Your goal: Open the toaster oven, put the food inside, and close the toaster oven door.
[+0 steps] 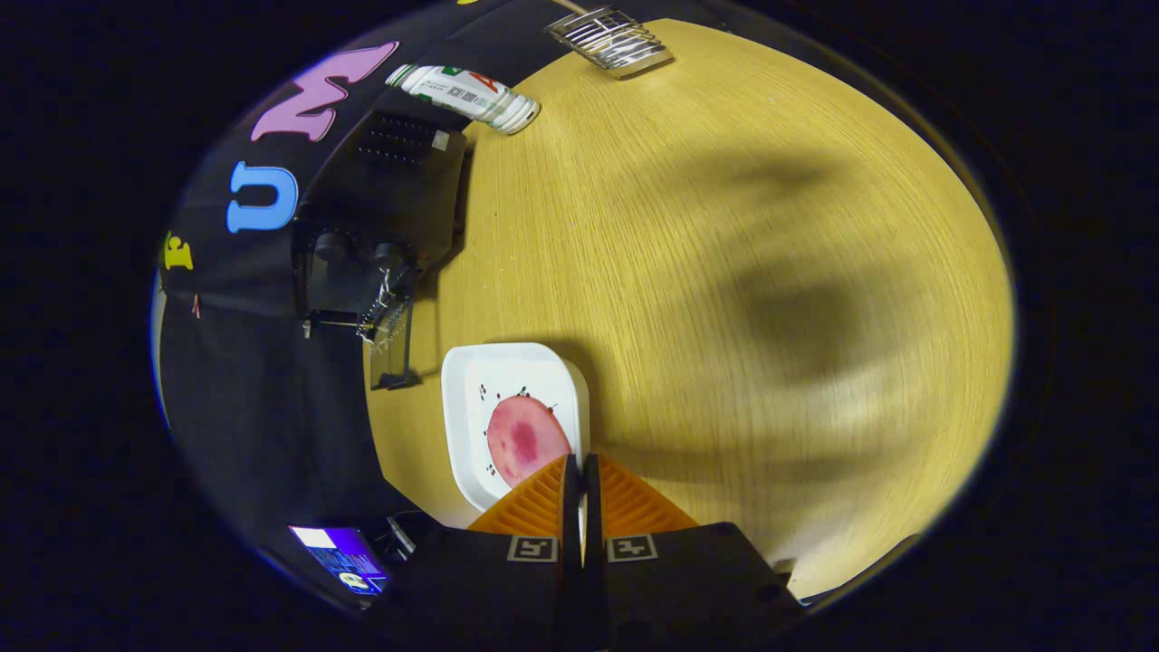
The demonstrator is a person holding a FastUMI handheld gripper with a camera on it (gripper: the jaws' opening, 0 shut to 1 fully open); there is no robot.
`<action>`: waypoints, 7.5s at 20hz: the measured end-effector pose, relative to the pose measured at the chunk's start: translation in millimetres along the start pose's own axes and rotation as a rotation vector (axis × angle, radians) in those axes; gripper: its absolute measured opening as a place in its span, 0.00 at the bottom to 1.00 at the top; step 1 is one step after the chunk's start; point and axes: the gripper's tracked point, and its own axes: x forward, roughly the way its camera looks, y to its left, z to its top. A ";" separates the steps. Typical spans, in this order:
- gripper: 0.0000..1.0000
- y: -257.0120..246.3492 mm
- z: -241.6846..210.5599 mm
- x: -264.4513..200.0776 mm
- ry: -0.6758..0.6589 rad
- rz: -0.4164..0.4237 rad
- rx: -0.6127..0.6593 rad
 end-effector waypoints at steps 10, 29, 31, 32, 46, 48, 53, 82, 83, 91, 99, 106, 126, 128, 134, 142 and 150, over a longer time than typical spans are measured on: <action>0.05 115.9 -48.9 -14.1 -0.115 0.120 0.082; 0.05 284.0 -26.6 149.4 -0.420 0.078 0.407; 0.05 290.7 -9.8 159.1 -0.490 0.070 0.498; 0.05 294.4 -2.5 163.1 -0.520 0.072 0.544; 0.05 316.5 76.6 213.4 -0.820 0.020 0.940; 0.05 315.7 81.4 214.9 -0.838 0.019 0.957; 0.06 316.6 88.1 216.0 -0.841 0.027 0.995; 0.98 396.5 -21.3 71.1 -0.732 -0.129 -0.414; 0.98 390.2 -30.3 77.3 -0.709 -0.156 -0.458; 0.99 310.9 -90.8 164.7 -0.458 -0.341 -0.548; 0.99 274.3 -79.0 215.0 -0.407 -0.498 -0.506; 0.99 260.6 -66.1 239.3 -0.404 -0.549 -0.426; 0.99 309.1 -53.0 175.9 -0.618 -0.467 -0.519; 0.99 317.6 -45.5 166.8 -0.648 -0.454 -0.533; 0.99 353.5 -25.9 131.2 -0.737 -0.400 -0.555; 0.99 386.3 -23.5 66.5 -0.880 -0.327 -0.610; 0.99 398.1 -13.6 -25.4 -1.022 -0.310 -0.691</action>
